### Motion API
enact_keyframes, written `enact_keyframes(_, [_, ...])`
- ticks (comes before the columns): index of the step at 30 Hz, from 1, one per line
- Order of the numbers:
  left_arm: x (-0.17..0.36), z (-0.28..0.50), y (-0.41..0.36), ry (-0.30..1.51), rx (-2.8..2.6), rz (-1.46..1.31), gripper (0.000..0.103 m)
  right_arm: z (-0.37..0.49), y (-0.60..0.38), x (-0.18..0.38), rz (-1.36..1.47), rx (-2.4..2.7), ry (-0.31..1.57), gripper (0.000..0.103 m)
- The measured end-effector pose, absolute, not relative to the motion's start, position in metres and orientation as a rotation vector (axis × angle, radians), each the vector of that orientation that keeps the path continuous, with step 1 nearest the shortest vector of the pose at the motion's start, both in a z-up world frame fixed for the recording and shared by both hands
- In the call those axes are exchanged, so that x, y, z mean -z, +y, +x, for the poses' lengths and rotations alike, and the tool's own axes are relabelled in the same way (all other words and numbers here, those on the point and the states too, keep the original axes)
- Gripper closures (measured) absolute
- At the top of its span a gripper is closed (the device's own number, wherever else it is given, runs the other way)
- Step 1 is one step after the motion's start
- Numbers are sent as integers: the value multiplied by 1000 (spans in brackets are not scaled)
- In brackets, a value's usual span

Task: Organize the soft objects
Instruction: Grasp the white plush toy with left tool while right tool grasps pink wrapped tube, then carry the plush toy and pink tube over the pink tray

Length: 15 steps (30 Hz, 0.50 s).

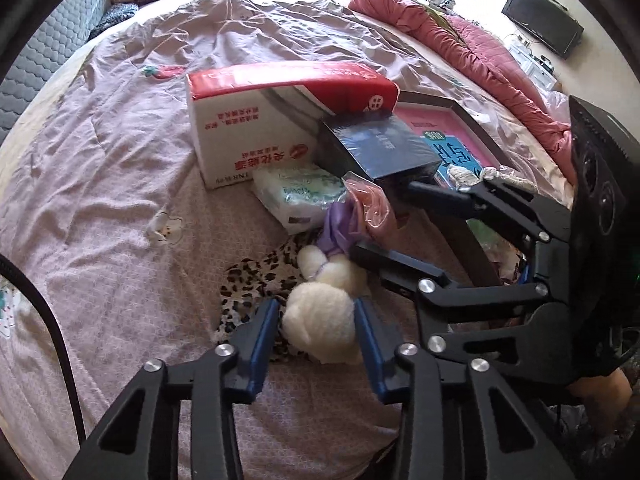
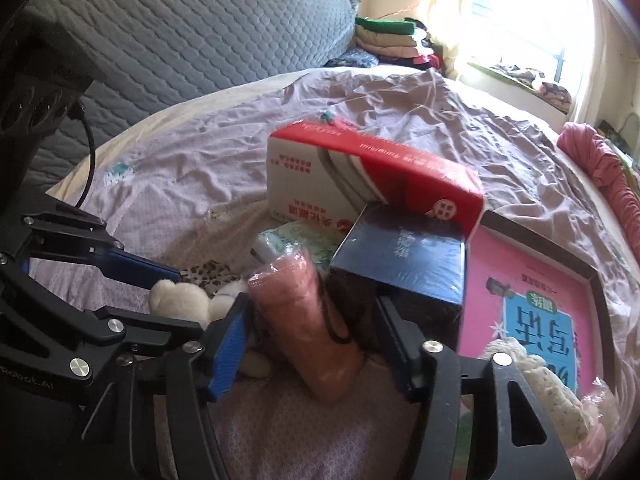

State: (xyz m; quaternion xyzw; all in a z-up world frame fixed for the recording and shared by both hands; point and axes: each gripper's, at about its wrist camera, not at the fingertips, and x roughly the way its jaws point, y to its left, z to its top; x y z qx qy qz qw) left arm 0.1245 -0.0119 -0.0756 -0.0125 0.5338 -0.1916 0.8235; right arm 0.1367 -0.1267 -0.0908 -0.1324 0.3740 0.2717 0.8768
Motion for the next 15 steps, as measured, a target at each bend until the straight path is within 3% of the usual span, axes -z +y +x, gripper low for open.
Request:
enact_keyframes(1, [76,125,-12,1138,409,-31,70,137,-125,92,-279,-569,787,52])
enact_keyframes(2, [76,125,-13,1137,407,-34,70,137,-124,92,-279,-580,793,66])
enact_keyframes(3, [76,124,-14,1134,408,-32,71,136,-122,91,-278,-594,797,69])
enact_keyframes(8, [70,120,-10,1110,410,-73,79,133,-129,83,-235,-596,796,75])
enact_keyframes(15, [46,110,-7,1053,405,-97,79,121,-158,46,-92,-605,729,77])
